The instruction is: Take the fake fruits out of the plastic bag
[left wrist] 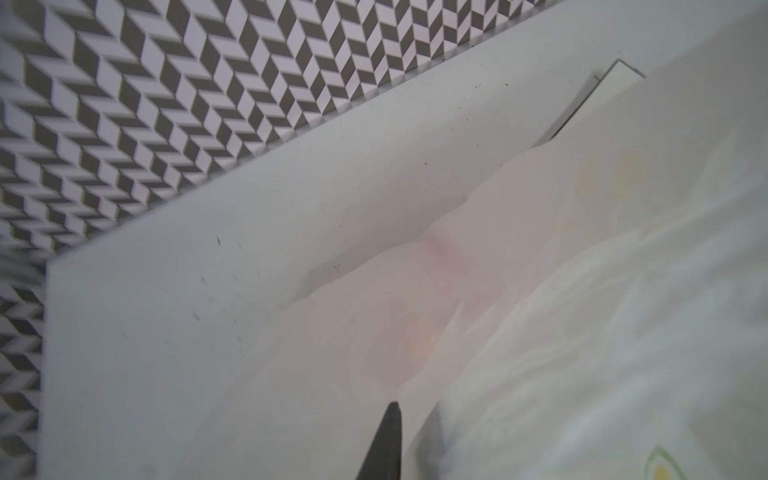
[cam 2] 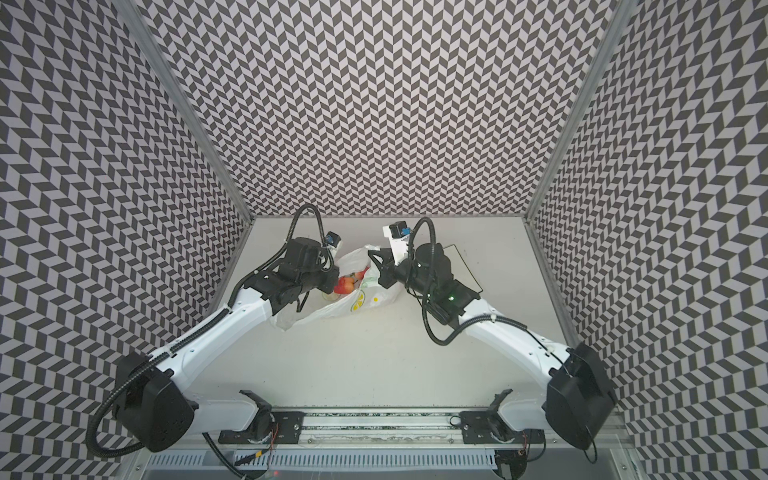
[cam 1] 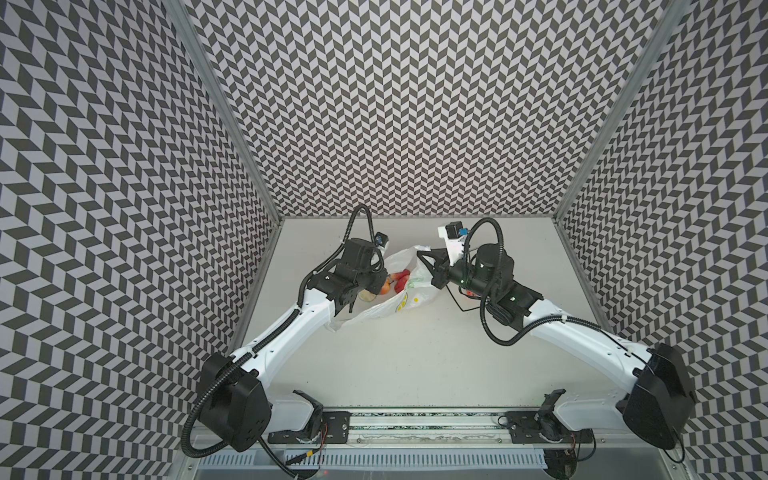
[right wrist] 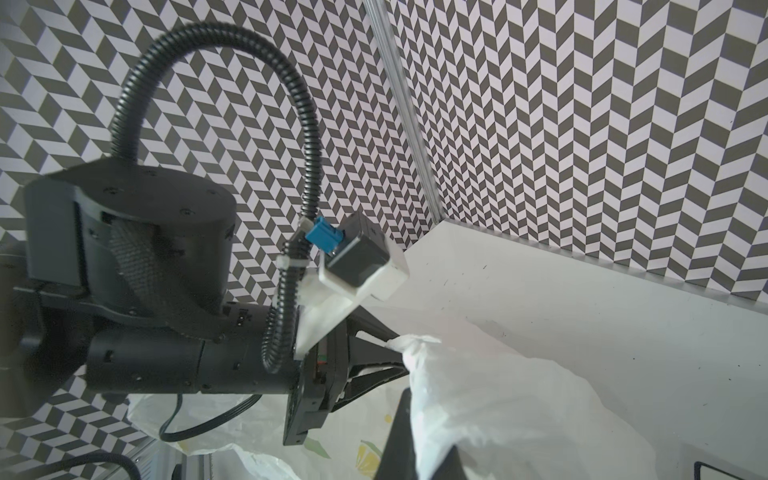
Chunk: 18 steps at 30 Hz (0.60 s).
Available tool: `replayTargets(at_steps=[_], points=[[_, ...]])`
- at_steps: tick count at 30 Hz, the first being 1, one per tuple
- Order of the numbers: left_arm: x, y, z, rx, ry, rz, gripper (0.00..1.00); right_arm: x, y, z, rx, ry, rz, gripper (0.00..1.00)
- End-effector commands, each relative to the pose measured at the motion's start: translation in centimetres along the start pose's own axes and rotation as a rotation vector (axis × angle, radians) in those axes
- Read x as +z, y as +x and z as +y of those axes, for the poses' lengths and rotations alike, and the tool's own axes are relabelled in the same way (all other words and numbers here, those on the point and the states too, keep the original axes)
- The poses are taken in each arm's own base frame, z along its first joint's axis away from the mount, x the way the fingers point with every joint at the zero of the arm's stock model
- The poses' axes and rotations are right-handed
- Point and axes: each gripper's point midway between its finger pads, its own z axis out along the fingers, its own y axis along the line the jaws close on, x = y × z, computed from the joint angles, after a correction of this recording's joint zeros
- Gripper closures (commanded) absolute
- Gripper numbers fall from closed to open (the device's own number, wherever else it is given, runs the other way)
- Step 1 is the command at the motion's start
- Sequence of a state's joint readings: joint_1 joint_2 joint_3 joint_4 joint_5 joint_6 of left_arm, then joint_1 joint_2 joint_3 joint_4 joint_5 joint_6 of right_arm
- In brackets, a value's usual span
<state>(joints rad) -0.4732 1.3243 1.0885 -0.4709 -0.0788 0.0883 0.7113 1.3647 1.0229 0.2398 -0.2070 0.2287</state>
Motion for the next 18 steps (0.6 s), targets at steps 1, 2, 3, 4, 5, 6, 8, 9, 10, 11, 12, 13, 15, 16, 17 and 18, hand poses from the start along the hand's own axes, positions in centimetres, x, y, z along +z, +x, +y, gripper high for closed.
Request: replayTargets(at_steps=[1, 2, 3, 4, 5, 6, 8, 9, 10, 11, 12, 13, 15, 16, 17, 18], points=[[-2.0, -1.9, 0.1, -0.008, 0.051, -0.095, 1.0, 0.6, -4.2, 0.9, -0.036, -0.015, -0.137, 1.0], [-2.6, -2.5, 0.1, -0.01, 0.053, -0.116, 1.0, 0.7, -4.6, 1.0, -0.036, -0.02, -0.151, 0.99], [-3.1, -3.1, 0.1, -0.015, 0.058, -0.133, 1.0, 0.8, -5.0, 1.1, -0.037, -0.027, -0.165, 0.98], [-3.9, -4.0, 0.2, -0.024, 0.059, -0.158, 1.0, 0.9, -5.4, 1.3, -0.037, -0.033, -0.178, 0.98], [-4.6, -4.7, 0.3, -0.038, 0.057, -0.182, 1.0, 1.0, -5.7, 1.3, -0.038, -0.036, -0.189, 0.97], [-5.3, -5.4, 0.4, -0.055, 0.059, -0.211, 1.0, 1.1, -5.8, 1.2, -0.035, -0.03, -0.194, 0.95], [-6.4, -6.4, 0.4, -0.087, 0.068, -0.259, 1.0, 1.3, -5.7, 0.8, -0.031, -0.011, -0.193, 0.93], [-6.8, -6.7, 0.3, -0.111, 0.076, -0.28, 1.0, 1.3, -5.3, 0.5, -0.028, 0.002, -0.186, 0.91], [-7.1, -7.0, 0.1, -0.132, 0.091, -0.296, 1.0, 1.3, -4.9, 0.1, -0.024, 0.018, -0.181, 0.9], [-7.2, -7.0, -0.1, -0.151, 0.1, -0.307, 1.0, 1.2, -4.6, -0.2, -0.021, 0.031, -0.176, 0.89], [-7.3, -7.1, -0.4, -0.173, 0.113, -0.316, 1.0, 1.1, -4.2, -0.6, -0.019, 0.049, -0.173, 0.89], [-7.4, -7.2, -0.6, -0.188, 0.12, -0.326, 1.0, 0.9, -3.8, -1.0, -0.015, 0.07, -0.169, 0.89], [-7.6, -7.4, -0.4, -0.225, 0.108, -0.344, 1.0, 0.5, -3.2, -1.9, -0.01, 0.111, -0.166, 0.89], [-7.7, -7.5, -0.2, -0.241, 0.102, -0.357, 1.0, 0.2, -2.9, -2.3, -0.007, 0.134, -0.167, 0.89], [-8.0, -7.7, 0.0, -0.254, 0.095, -0.371, 1.0, 0.0, -2.8, -2.6, -0.005, 0.151, -0.169, 0.89], [-8.1, -7.8, 0.1, -0.264, 0.089, -0.38, 1.0, -0.2, -2.6, -2.9, -0.002, 0.166, -0.17, 0.9]])
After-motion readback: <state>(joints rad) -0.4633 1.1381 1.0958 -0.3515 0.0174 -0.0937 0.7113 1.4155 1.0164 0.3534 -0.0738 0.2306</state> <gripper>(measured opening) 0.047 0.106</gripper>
